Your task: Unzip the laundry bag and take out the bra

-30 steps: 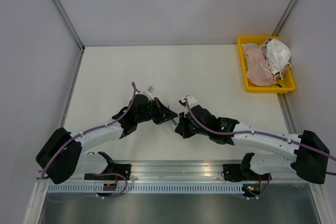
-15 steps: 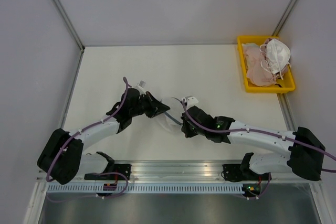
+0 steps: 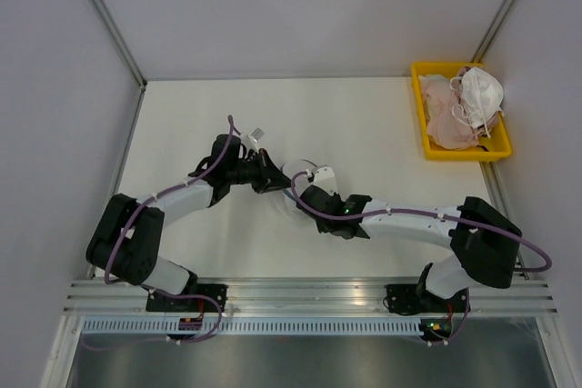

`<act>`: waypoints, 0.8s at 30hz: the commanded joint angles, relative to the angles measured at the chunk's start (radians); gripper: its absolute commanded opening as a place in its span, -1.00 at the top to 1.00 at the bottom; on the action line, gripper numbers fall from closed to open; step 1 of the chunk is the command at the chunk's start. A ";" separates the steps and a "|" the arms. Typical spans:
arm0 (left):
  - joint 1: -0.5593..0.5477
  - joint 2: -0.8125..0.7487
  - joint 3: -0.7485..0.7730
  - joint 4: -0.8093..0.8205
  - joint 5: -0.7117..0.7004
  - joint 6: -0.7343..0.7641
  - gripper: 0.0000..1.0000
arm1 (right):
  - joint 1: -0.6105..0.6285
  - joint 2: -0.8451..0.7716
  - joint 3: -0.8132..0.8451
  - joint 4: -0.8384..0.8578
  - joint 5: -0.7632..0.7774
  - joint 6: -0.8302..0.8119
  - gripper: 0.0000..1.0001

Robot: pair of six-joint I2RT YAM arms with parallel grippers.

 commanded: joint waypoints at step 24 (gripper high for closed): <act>0.065 -0.289 -0.015 -0.375 -0.251 0.129 -0.99 | -0.021 -0.066 0.068 -0.154 0.193 -0.001 0.99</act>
